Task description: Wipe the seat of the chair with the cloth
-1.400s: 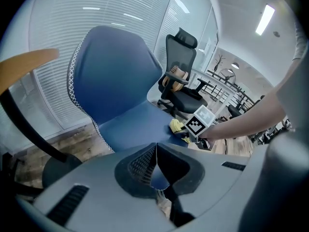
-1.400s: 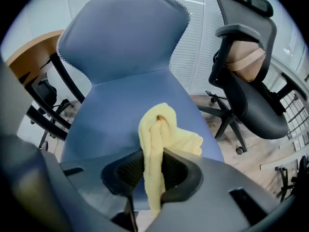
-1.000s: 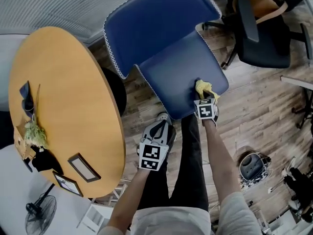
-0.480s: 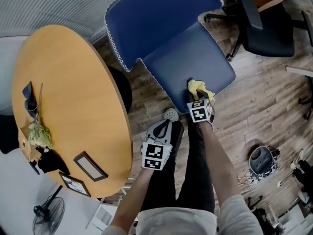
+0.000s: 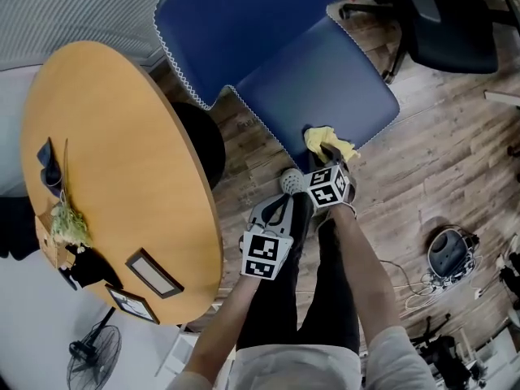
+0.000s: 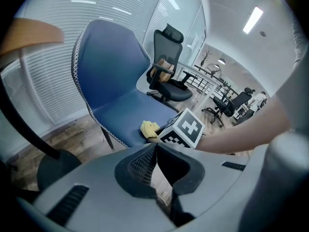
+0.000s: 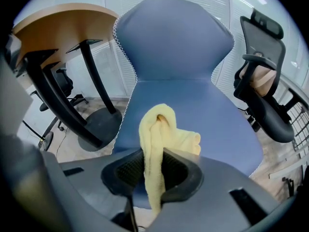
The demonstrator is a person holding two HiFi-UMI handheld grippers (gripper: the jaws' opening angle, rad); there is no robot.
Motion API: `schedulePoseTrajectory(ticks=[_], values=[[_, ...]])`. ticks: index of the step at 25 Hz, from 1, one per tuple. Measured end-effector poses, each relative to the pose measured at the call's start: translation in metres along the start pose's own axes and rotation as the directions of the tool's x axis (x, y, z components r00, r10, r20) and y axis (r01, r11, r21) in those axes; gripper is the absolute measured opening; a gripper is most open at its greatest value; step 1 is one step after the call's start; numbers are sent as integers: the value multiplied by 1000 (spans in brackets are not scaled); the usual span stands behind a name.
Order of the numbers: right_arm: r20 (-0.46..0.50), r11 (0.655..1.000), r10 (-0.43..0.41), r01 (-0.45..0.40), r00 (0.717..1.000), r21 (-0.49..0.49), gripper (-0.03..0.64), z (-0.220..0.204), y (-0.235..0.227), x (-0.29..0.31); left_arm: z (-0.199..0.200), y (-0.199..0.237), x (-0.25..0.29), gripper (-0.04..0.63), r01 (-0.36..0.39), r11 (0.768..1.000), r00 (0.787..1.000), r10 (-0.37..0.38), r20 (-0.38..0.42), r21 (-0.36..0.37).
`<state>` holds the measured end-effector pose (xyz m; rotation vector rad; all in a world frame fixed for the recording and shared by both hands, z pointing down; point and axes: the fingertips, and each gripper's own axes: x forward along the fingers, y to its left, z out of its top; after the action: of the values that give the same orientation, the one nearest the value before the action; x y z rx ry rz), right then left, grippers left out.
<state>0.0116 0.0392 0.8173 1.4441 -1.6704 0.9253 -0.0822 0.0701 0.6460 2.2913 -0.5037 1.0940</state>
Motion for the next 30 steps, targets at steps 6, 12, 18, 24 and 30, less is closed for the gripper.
schedulePoseTrajectory(ticks=[6,12,18,24,30], values=[[16,1000,13,-13,1000,1,98,-1,7,-1,-4,3,-3,29,-17,1000,1000,17,5,-3],[1,993,114,-114,993,-38,97,-9,36,-6,-10,-1,-9,29,-37,999,999,38,21,-16],[5,986,163,-162,987,-48,97,-20,58,-10,-14,0,-22,29,-50,998,998,51,41,-29],[-1,977,201,-201,979,-70,97,-30,79,-12,-37,2,-30,29,-72,996,997,73,25,-47],[-63,953,297,-300,953,-41,98,-49,104,-37,-41,-12,-41,29,-84,995,995,87,41,-62]])
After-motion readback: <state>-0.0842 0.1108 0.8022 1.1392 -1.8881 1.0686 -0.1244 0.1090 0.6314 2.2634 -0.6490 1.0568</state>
